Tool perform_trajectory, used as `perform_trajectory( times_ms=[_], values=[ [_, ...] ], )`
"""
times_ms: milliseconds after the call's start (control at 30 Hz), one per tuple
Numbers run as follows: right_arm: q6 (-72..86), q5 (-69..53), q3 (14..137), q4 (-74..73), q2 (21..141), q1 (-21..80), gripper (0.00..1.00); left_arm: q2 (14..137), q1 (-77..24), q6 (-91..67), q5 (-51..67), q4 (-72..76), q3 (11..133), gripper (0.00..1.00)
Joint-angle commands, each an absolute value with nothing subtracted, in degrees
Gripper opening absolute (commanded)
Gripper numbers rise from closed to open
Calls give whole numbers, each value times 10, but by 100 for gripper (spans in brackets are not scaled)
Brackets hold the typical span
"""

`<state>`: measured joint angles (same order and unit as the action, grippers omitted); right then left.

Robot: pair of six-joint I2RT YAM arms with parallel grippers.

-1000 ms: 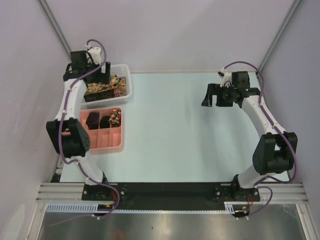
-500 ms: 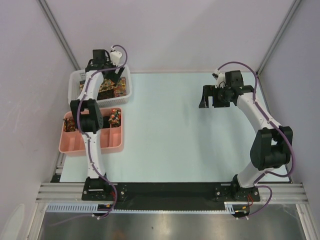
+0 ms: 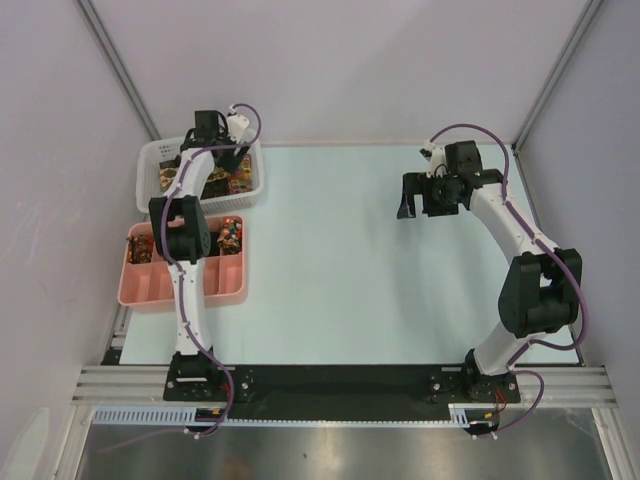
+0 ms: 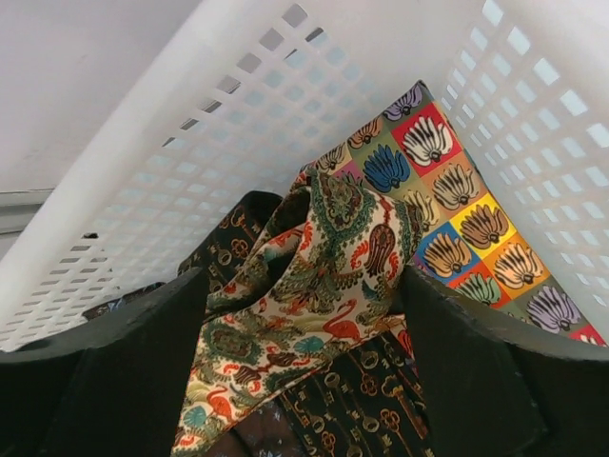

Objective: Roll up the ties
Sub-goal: Pick up the tie from the bin.

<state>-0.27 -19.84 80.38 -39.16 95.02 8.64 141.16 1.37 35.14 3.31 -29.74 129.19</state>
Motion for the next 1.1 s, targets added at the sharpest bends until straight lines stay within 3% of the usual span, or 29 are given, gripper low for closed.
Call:
perform_trajectory(
  times_ms=[0, 67, 200, 433, 467, 600, 867, 1067],
  values=[
    [-11, -186, 831, -391, 947, 89, 100, 1412, 11, 351, 22, -265, 1308, 79],
    [-12, -184, 829, -391, 944, 89, 100, 1408, 11, 348, 24, -257, 1307, 72],
    [-12, -178, 828, -391, 940, 89, 100, 1395, 11, 342, 26, -242, 1308, 48],
    [-11, -179, 827, -390, 931, 89, 100, 1339, 15, 330, 26, -230, 1303, 27],
    [-10, -181, 827, -389, 930, 89, 100, 1319, 15, 330, 26, -230, 1301, 14],
    [-9, -185, 824, -388, 920, 89, 100, 1257, 17, 325, 33, -229, 1276, 0],
    [-8, -198, 816, -384, 899, 86, 100, 1109, 6, 304, 91, -272, 1265, 0],
    [-11, -225, 814, -389, 883, 71, 100, 1028, -58, 271, 136, -314, 1262, 0]
  ],
)
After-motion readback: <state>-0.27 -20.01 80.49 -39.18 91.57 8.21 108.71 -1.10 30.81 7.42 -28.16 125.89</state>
